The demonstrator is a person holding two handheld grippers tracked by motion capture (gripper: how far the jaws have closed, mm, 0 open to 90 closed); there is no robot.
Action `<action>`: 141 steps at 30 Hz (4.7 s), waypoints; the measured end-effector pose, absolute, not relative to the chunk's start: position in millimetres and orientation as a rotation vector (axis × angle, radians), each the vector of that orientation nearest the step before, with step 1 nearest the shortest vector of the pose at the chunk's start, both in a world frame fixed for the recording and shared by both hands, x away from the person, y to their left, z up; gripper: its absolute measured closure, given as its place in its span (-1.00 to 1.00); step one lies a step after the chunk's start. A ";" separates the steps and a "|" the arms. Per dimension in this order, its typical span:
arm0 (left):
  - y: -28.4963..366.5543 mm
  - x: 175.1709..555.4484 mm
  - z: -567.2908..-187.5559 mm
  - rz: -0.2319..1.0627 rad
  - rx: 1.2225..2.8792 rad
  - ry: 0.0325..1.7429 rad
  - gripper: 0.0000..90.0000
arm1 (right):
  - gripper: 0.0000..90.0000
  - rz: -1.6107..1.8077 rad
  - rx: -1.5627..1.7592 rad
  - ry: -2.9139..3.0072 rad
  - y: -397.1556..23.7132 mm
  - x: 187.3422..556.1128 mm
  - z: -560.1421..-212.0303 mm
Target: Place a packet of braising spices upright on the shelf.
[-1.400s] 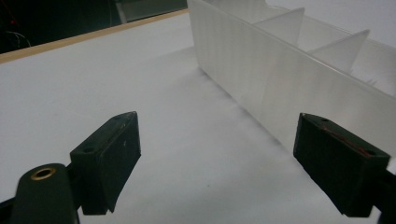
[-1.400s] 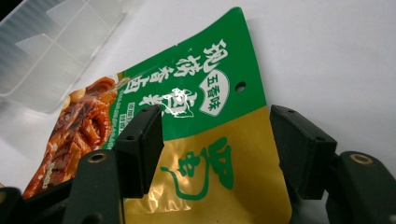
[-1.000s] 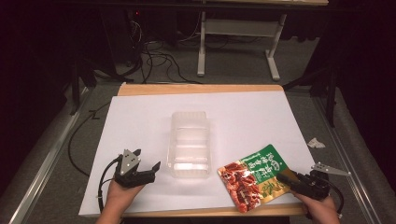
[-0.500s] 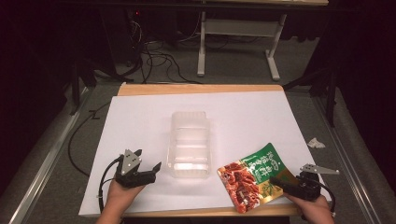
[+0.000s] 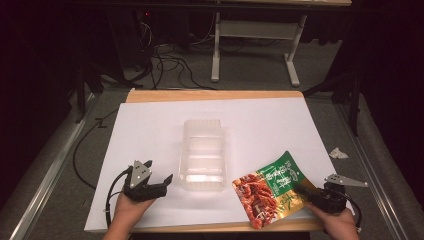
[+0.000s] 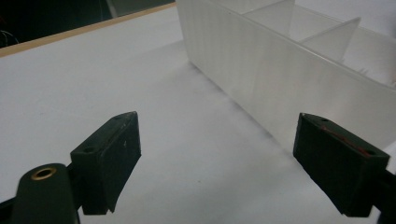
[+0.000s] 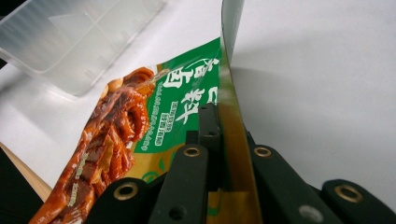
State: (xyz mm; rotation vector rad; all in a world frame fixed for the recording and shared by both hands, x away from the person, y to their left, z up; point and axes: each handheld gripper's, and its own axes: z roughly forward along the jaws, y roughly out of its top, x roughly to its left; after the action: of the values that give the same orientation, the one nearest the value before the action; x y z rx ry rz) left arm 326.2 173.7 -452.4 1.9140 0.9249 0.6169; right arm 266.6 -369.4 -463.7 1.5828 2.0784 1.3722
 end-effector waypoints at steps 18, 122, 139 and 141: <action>175.1 321.5 -451.7 0.620 1.912 0.916 -0.66 | 1.00 1.516 1.403 1.959 -357.8 266.7 -438.9; 198.3 300.4 -446.8 0.595 1.785 0.885 -0.72 | 1.00 1.772 0.826 1.871 -247.1 318.3 -309.2; 198.2 299.9 -447.0 0.593 1.789 0.876 -0.72 | 1.00 1.829 0.731 1.927 -198.4 326.2 -304.8; 198.2 300.0 -447.2 0.593 1.791 0.875 -0.72 | 1.00 1.835 0.726 1.932 -193.9 327.0 -304.9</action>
State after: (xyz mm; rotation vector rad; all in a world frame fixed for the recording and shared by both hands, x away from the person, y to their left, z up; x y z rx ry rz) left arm 300.0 198.2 -447.2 1.7911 0.8747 0.5925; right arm 327.0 -193.9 -304.9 0.7261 1.9318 1.8348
